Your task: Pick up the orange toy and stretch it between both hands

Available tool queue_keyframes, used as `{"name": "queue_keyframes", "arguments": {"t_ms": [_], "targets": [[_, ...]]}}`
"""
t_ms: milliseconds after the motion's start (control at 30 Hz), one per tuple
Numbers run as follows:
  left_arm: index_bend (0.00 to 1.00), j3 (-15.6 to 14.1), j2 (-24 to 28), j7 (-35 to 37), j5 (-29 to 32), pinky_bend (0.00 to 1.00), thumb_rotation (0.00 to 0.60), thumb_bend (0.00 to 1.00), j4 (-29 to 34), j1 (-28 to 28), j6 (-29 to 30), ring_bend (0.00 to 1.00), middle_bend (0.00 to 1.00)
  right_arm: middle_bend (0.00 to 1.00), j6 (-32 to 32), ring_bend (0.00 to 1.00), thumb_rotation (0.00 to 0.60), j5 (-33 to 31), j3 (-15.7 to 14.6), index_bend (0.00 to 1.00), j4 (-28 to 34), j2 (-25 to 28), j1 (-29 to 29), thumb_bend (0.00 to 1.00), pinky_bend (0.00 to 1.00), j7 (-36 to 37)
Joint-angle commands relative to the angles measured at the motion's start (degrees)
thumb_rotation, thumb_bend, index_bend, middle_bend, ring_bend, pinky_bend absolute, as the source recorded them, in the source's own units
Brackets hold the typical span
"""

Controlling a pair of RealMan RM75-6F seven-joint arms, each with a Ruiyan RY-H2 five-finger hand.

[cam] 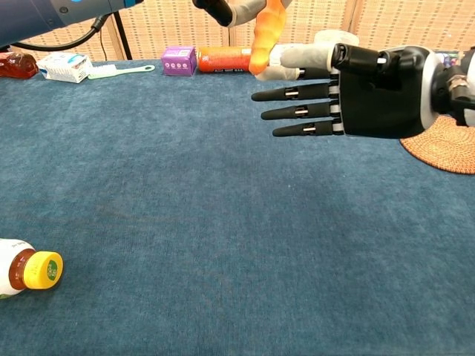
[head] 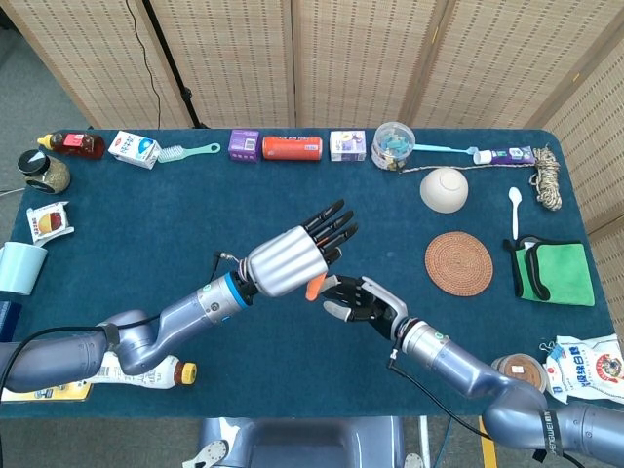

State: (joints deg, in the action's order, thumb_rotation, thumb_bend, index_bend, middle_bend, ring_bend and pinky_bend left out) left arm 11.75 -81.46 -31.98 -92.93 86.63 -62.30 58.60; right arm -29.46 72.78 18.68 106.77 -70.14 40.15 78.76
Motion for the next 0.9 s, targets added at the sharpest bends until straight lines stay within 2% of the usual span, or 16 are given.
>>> {"name": "queue_keyframes", "arguments": {"t_ms": [33, 900], "targets": [[0.67, -0.1, -0.3, -0.1, 0.0, 0.04, 0.6, 0.58, -0.1, -0.1, -0.2, 0.06, 0.17, 0.16, 0.6, 0.15, 0.6, -0.3, 0.4, 0.4, -0.4, -0.6, 0.3, 0.37, 0.06, 0.1], [0.67, -0.5, -1.5, -0.4, 0.0, 0.04, 0.6, 0.58, -0.9, -0.3, -0.5, 0.06, 0.17, 0.2, 5.0, 0.15, 0.6, -3.9, 3.2, 0.45, -1.9, -3.2, 0.6, 0.37, 0.06, -3.2]]}}
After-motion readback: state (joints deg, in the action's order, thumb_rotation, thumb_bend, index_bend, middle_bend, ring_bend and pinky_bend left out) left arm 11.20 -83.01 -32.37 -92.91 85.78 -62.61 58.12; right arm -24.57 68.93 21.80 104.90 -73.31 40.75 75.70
